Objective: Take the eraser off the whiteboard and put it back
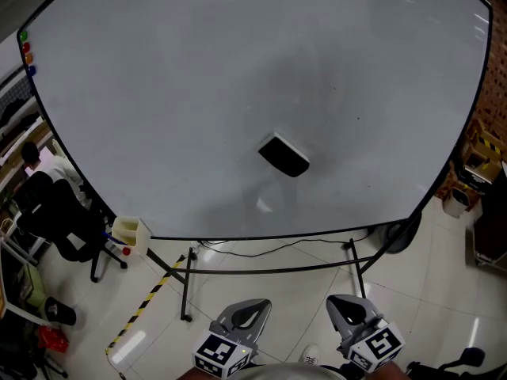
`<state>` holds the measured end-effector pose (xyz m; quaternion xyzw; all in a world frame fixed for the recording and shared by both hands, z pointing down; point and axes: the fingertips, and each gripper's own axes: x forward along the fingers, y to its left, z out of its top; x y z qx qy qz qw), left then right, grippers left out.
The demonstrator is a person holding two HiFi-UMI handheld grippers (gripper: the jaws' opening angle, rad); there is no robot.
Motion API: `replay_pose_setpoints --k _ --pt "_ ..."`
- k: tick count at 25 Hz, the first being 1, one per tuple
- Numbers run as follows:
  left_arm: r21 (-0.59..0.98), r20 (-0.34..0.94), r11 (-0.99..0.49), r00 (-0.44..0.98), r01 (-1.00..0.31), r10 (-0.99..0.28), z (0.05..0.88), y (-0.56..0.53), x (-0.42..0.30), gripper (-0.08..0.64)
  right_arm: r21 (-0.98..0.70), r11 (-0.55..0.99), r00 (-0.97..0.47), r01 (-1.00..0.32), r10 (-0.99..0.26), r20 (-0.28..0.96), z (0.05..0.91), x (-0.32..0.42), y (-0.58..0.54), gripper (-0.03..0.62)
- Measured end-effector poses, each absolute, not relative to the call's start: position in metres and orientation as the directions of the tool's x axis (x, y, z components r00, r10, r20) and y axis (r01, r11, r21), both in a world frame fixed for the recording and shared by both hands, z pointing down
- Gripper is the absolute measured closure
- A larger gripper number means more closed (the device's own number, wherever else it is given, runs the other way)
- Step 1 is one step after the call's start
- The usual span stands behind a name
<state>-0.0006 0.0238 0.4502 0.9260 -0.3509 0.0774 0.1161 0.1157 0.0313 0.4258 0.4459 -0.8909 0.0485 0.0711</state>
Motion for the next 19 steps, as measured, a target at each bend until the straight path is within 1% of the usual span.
replay_pose_setpoints --k 11,15,19 --pt "0.112 0.224 -0.736 0.739 -0.668 -0.636 0.443 0.021 -0.003 0.543 -0.02 0.613 -0.606 -0.79 -0.774 0.185 0.429 0.109 0.034 0.592" --pt "0.049 0.232 -0.756 0.744 -0.653 -0.627 0.443 0.025 0.006 0.543 -0.036 0.621 -0.614 -0.783 -0.764 0.199 0.437 0.103 0.038 0.592" --pt "0.084 0.205 -0.77 0.767 -0.633 -0.608 0.438 0.027 0.011 0.543 -0.043 0.621 -0.615 -0.782 -0.76 0.208 0.442 0.097 0.04 0.591"
